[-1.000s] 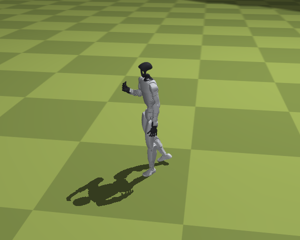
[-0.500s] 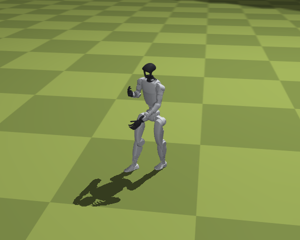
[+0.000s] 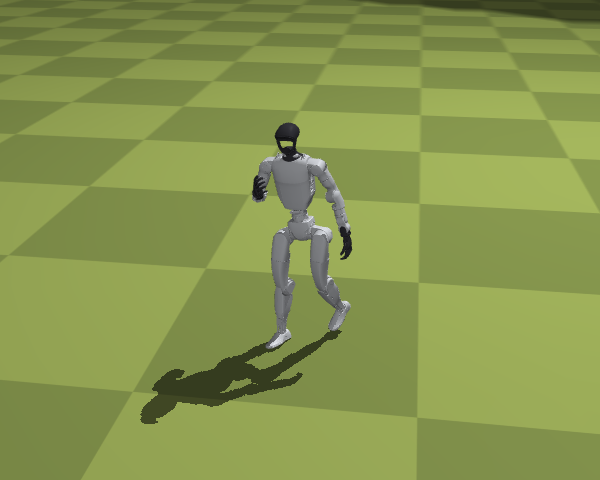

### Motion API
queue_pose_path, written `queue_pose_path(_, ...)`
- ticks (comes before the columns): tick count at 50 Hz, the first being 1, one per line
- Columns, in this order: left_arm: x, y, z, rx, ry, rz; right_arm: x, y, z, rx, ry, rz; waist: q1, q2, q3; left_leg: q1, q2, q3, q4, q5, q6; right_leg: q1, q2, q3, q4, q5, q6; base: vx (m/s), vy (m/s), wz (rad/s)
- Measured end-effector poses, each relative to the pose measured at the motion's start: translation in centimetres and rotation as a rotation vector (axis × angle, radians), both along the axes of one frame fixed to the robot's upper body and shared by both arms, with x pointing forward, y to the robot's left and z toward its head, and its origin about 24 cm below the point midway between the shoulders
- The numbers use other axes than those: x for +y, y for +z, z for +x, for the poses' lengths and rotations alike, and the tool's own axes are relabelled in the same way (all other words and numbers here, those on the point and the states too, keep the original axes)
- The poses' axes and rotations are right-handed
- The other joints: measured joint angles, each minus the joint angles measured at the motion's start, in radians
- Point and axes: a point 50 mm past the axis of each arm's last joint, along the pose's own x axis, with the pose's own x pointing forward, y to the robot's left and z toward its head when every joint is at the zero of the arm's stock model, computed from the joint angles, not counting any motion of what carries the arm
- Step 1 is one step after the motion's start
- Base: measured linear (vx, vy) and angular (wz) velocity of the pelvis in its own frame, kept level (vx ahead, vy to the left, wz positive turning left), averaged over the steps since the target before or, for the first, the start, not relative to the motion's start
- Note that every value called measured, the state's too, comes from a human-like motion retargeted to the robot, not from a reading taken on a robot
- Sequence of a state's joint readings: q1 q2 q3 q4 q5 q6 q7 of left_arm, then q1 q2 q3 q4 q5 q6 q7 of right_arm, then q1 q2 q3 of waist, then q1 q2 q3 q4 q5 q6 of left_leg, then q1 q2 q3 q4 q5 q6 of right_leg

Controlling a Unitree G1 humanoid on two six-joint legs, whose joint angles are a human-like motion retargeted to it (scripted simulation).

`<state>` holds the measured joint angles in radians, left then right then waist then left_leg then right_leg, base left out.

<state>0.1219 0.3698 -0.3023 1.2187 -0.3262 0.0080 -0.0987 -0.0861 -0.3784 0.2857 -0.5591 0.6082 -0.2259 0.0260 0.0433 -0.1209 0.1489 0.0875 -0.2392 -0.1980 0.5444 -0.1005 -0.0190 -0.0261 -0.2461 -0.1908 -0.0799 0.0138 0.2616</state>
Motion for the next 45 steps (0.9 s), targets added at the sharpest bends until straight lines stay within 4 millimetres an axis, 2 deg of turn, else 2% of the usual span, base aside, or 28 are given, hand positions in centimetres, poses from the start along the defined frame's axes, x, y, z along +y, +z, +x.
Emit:
queue_pose_path(3, 0.0, -0.1, -1.9, 0.023, 0.089, -0.025, -0.3, 0.3, 0.2, -0.003, -0.020, 0.003, 0.006, -0.018, -0.014, -0.166, 0.019, 0.137, 0.228, 0.022, 0.049, 0.012, -0.030, -0.038, 0.018, -0.031, -0.013, 0.36, -0.15, 0.83)
queue_pose_path(6, -0.8, -0.3, -3.0, 0.045, 0.165, -0.057, -0.5, 0.8, 0.5, -0.020, -0.036, -0.002, 0.021, -0.022, -0.009, -0.281, 0.083, 0.281, 0.347, -0.044, 0.118, 0.027, -0.036, -0.070, 0.043, -0.066, -0.032, 0.34, -0.15, 0.64)
queue_pose_path(8, -1.5, -0.6, -3.8, 0.066, 0.199, -0.086, -0.6, 1.1, 0.6, -0.032, -0.042, -0.010, 0.039, -0.028, 0.000, -0.317, 0.106, 0.353, 0.339, -0.111, 0.151, 0.043, -0.041, -0.085, 0.059, -0.088, -0.042, 0.34, -0.12, 0.36)
queue_pose_path(11, -3.0, -1.0, -4.4, 0.098, 0.223, -0.140, -0.5, 1.6, 0.9, -0.057, -0.048, -0.035, 0.083, -0.031, 0.027, -0.331, 0.112, 0.417, 0.202, -0.177, 0.162, 0.068, -0.037, -0.094, 0.077, -0.119, -0.052, 0.35, -0.09, 0.06)
queue_pose_path(13, -4.0, -1.2, -4.5, 0.117, 0.225, -0.179, -0.4, 1.9, 1.1, -0.077, -0.052, -0.058, 0.119, -0.026, 0.051, -0.317, 0.113, 0.448, 0.045, -0.171, 0.153, 0.088, -0.024, -0.094, 0.085, -0.136, -0.056, 0.35, -0.07, -0.20)
queue_pose_path(16, -5.3, -1.4, -4.7, 0.139, 0.218, -0.227, -0.2, 2.4, 1.2, -0.105, -0.059, -0.091, 0.172, 0.000, 0.084, -0.277, 0.139, 0.509, -0.232, -0.090, 0.118, 0.126, 0.017, -0.091, 0.087, -0.159, -0.060, 0.37, -0.04, -0.27)
queue_pose_path(21, -6.9, -1.7, -4.7, 0.143, 0.187, -0.284, 0.0, 3.1, 1.1, -0.157, -0.057, -0.104, 0.226, 0.058, 0.126, -0.241, 0.199, 0.632, -0.580, 0.019, 0.000, 0.217, 0.097, -0.093, 0.078, -0.202, -0.054, 0.42, 0.00, -0.20)
queue_pose_path(25, -7.3, -1.7, -4.5, 0.119, 0.155, -0.293, 0.2, 3.6, 0.7, -0.190, -0.048, -0.068, 0.243, 0.063, 0.137, -0.277, 0.223, 0.660, -0.632, -0.036, -0.075, 0.277, 0.114, -0.089, 0.074, -0.228, -0.040, 0.47, 0.05, -0.16)
queue_pose_path(30, -6.2, -1.5, -3.6, 0.068, 0.134, -0.241, 0.4, 3.5, 0.5, -0.188, -0.051, 0.005, 0.255, 0.046, 0.113, -0.271, 0.233, 0.627, -0.632, -0.024, -0.061, 0.316, 0.114, -0.060, 0.100, -0.233, -0.055, 0.52, 0.10, -0.28)
queue_pose_path(35, -4.2, -1.2, -1.4, 0.026, 0.057, -0.151, 0.5, 2.6, 0.5, -0.134, -0.050, 0.072, 0.245, 0.047, 0.081, -0.200, 0.249, 0.607, -0.632, 0.026, -0.041, 0.333, 0.114, -0.029, 0.200, -0.177, -0.106, 0.56, 0.18, -0.20)
queue_pose_path(38, -3.1, -0.8, 1.0, 0.007, -0.048, -0.094, 0.6, 1.8, 0.5, -0.087, -0.032, 0.086, 0.227, 0.063, 0.066, -0.141, 0.264, 0.590, -0.625, -0.005, -0.035, 0.304, 0.111, -0.018, 0.351, -0.078, -0.140, 0.56, 0.23, 0.02)
queue_pose_path(42, -1.7, 0.2, 5.8, -0.041, -0.208, -0.003, 0.8, 0.7, 0.6, -0.027, -0.012, 0.069, 0.194, 0.084, 0.037, -0.099, 0.286, 0.557, -0.583, -0.075, -0.024, 0.155, 0.101, 0.003, 0.675, 0.070, -0.166, 0.50, 0.24, 0.20)
queue_pose_path(45, -1.0, 1.9, 10.9, -0.132, -0.284, 0.081, 0.7, 0.2, 0.8, 0.013, -0.006, 0.055, 0.161, 0.091, 0.018, -0.087, 0.285, 0.526, -0.551, -0.114, -0.018, 0.015, 0.114, 0.045, 0.875, 0.084, -0.165, 0.43, 0.20, 0.43)
